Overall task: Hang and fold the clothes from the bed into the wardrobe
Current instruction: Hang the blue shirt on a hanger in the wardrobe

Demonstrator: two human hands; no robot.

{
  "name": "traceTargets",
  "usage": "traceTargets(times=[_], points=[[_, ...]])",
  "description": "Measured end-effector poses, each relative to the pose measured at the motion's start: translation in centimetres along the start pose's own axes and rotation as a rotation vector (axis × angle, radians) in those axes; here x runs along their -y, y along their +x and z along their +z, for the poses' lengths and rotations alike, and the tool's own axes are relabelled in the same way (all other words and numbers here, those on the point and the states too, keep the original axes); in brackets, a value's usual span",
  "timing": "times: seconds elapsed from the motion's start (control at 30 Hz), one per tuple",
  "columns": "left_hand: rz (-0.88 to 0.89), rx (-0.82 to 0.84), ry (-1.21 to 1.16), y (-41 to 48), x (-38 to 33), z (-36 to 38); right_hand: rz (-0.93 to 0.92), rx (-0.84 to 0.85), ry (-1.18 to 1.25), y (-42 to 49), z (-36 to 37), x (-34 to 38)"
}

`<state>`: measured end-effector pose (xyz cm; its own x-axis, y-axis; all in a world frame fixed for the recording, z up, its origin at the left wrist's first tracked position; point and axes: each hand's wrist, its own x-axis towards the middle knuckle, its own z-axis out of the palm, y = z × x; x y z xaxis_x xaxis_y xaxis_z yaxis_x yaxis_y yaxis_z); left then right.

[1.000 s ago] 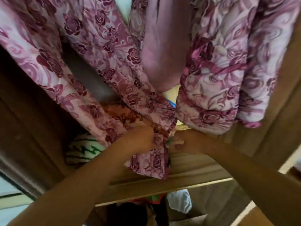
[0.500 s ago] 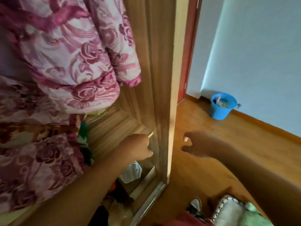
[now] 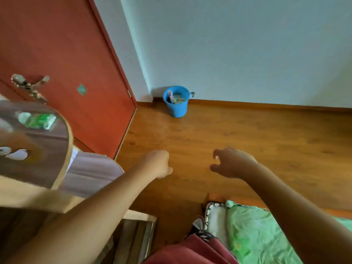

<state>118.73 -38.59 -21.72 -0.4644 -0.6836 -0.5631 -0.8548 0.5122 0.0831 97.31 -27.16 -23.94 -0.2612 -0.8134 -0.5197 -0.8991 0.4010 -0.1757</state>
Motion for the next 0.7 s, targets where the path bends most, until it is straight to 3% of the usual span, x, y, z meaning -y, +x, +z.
traceTargets(times=[0.37,0.7], points=[[0.173,0.079,0.281,13.3,-11.0,-5.3,0.280,-0.061,0.198,2.4,-2.4,-13.1],[0.547,0.064,0.425,26.5,-21.9,-9.2,0.676,-0.108,0.388,2.8,-3.6,-20.8]])
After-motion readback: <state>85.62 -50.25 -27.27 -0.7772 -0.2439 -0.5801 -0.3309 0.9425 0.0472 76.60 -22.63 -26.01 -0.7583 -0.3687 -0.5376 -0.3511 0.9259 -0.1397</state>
